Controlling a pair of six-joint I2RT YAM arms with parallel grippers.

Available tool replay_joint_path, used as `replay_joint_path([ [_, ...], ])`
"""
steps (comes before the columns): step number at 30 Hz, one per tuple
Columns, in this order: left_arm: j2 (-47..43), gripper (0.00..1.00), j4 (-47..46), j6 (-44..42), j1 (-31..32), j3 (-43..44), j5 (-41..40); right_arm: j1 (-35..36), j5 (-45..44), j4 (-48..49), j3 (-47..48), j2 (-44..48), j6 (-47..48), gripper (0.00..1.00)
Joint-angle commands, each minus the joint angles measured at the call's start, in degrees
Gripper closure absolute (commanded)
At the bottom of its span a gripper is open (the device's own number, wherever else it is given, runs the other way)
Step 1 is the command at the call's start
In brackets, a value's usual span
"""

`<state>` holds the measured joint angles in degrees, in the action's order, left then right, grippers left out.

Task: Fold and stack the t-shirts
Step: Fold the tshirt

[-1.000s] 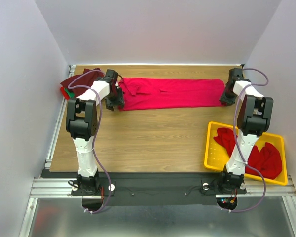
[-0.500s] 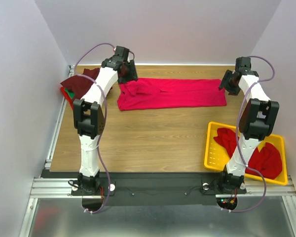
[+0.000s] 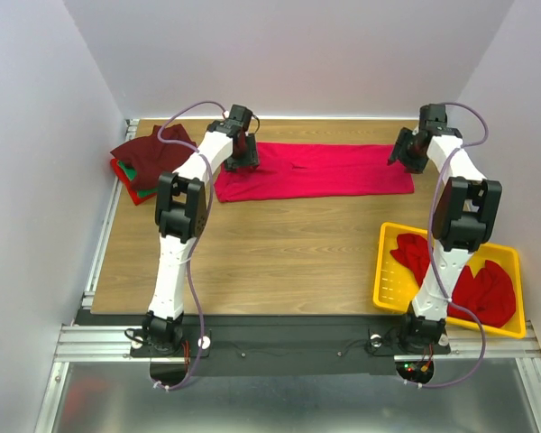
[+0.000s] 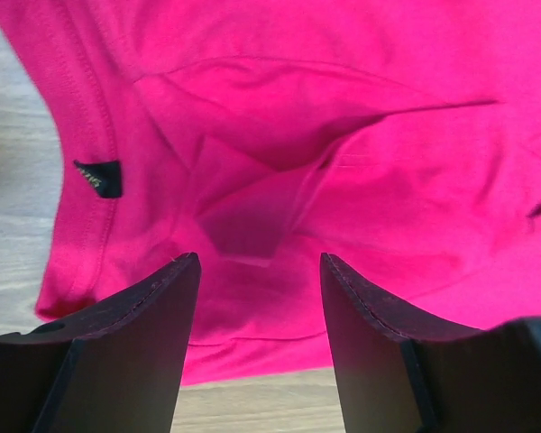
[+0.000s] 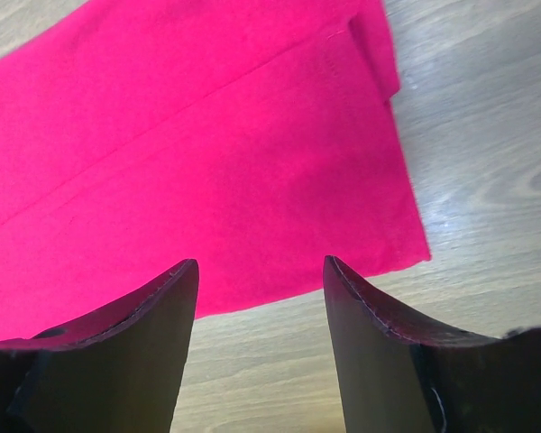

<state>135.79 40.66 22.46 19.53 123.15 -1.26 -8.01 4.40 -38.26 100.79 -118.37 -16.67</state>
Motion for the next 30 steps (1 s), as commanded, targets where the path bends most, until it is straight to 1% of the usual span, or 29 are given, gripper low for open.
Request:
replay_joint_path([
  [1, -2.9, 0.33, -1.99, -1.36, 0.42, -1.25, -4.8, 0.36, 1.13, 0.64, -0.16, 1.21, 0.14, 0.37],
  [6, 0.26, 0.33, -1.47, -1.98, 0.51, 2.52, -4.63, 0.54, 1.4, 0.64, -1.3, 1.56, 0.32, 0.37],
  [13, 1.85, 0.33, -0.85, -3.73, 0.42, 4.46, -8.59, 0.54, 1.75, 0.64, -2.0, 2.17, 0.23, 0.37],
  [18, 3.78, 0.33, 1.08, -4.0, 0.33, 7.62, -10.69, 0.63, 2.01, 0.64, -2.53, 2.44, -0.03, 0.37],
  [23, 2.91, 0.33, -0.41, -4.26, 0.16, 8.5, -14.03, 0.63, 1.57, 0.73, -3.32, 2.7, 0.14, 0.37],
  [30, 5.72, 0.33, 0.21, -5.84, -0.54, 13.08, -16.67, 0.63, 0.78, 0.56, -4.9, 2.44, 0.23, 0.37],
])
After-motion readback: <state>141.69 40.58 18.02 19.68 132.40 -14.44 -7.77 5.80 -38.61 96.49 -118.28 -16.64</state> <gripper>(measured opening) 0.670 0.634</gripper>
